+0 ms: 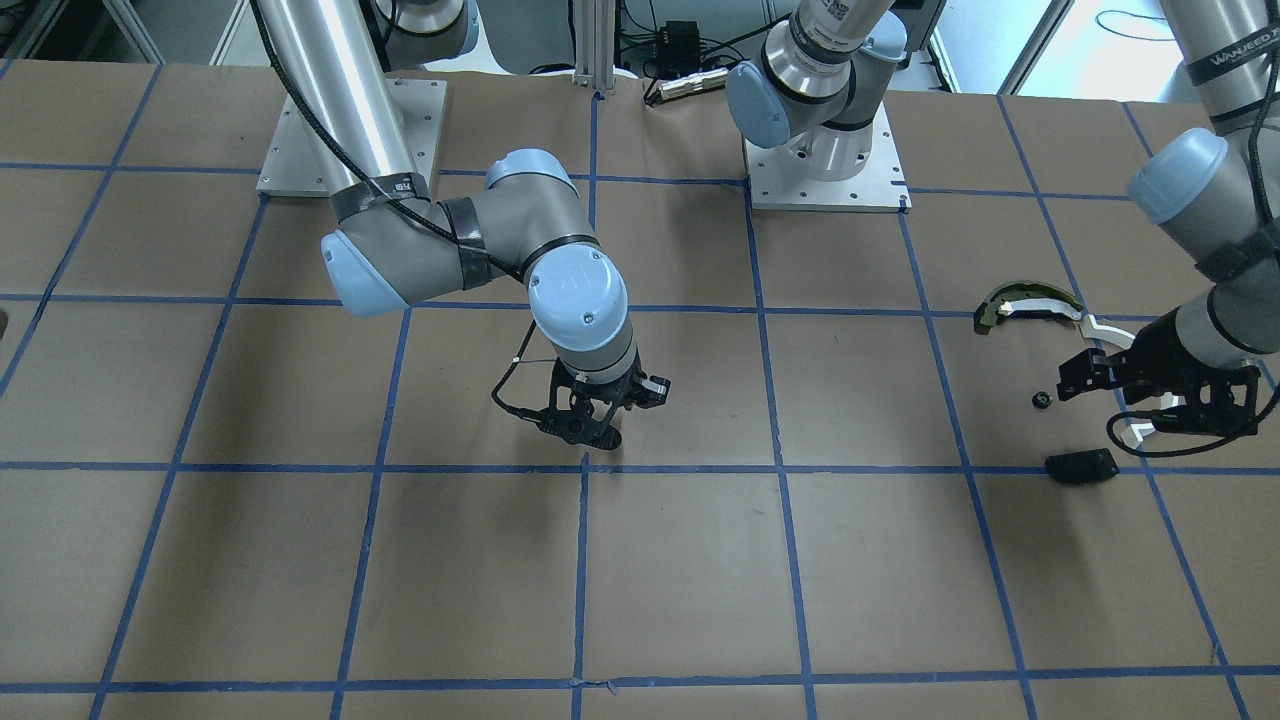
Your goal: Place bearing gear from tray to pile
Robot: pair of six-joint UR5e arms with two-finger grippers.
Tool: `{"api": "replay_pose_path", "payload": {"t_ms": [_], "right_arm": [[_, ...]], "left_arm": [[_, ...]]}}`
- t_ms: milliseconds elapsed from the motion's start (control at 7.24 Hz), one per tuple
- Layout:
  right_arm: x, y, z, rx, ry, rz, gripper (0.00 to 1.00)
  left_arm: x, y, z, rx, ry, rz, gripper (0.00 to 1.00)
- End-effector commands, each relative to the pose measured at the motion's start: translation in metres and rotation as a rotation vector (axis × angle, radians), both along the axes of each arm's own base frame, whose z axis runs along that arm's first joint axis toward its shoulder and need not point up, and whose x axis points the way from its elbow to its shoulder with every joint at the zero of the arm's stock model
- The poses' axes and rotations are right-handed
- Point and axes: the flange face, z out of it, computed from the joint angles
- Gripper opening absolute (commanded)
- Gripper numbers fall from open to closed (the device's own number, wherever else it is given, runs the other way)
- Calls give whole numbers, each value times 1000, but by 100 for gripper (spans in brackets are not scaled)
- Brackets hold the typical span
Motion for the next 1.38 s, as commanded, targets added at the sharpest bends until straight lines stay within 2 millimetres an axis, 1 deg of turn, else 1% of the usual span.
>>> {"api": "replay_pose_path", "payload": {"t_ms": [0,138,276,414,553,691,829,967,1105,1243], "right_arm": [[-1,1,3,-12,5,15,88],[-3,-5,18,-42,-6,9,100],[-26,-20,46,-94,-18,-26,100],[-80,-44,70,-130,-19,-50,100],[-153,-64,92,-103,-5,-130,100],[-214,-70,128,-131,-4,-137,100],[-266,-61,160,-139,51,-99,100],[-296,-44,187,-116,86,-89,100],[-308,-27,208,-114,113,-103,100],[-308,-17,223,-130,119,-103,100]], "left_arm": [[-86,-16,34,-41,-22,27,85],[-133,-20,42,-69,1,74,85],[-176,-19,43,-72,-6,92,85],[-211,-20,42,-72,-12,113,85],[-257,-21,33,-67,-14,174,85],[-319,-16,31,-81,-25,144,85],[-377,-2,22,-69,-32,141,84],[-421,5,1,-79,-15,178,83],[-464,21,-26,-54,-4,194,79],[-492,24,-47,-81,6,172,79]]}}
